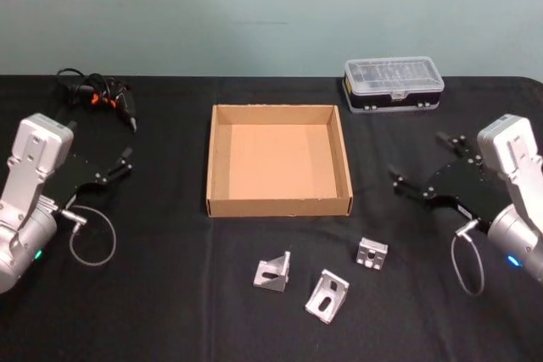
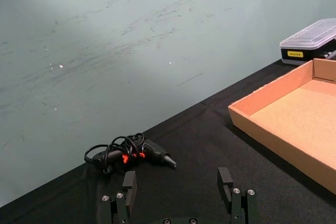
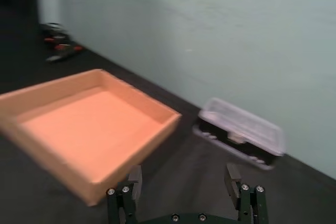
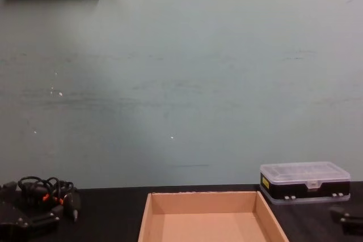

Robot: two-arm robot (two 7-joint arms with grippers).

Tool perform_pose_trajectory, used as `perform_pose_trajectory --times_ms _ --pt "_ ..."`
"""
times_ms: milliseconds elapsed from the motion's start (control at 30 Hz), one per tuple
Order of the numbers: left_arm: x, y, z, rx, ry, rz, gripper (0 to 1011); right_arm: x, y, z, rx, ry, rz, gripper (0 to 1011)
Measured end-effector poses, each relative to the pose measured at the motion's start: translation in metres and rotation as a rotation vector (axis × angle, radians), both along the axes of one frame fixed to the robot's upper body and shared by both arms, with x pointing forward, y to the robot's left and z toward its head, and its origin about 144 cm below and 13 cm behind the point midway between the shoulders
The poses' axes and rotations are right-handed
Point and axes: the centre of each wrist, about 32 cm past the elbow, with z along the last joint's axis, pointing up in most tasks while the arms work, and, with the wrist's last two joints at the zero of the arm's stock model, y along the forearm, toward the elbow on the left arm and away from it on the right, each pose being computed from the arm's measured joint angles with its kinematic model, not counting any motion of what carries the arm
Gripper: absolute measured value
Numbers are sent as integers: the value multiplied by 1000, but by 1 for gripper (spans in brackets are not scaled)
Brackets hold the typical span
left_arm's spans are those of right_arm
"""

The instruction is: Use one hand to pick up the angle iron from the table and place it into the box.

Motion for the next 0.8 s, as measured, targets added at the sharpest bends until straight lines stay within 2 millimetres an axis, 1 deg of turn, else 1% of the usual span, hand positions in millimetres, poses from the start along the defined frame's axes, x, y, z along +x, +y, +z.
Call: perform_pose_trajectory --times_ms 200,233,433,533,667,800 --pt "0 0 0 0 0 0 1011 -4 0 22 7 97 121 1003" --pt "0 0 0 0 0 0 1011 -5 0 28 3 121 147 1002" --pt "0 0 0 0 0 0 1011 -6 -2 54 -32 201 225 1003" --pt "0 0 0 0 0 0 1012 -8 -3 63 -52 228 245 1002" --pt "0 0 0 0 0 0 1011 -13 -4 69 -75 252 260 1003" --pt "0 0 0 0 0 0 1011 -22 -5 71 -89 273 261 1003"
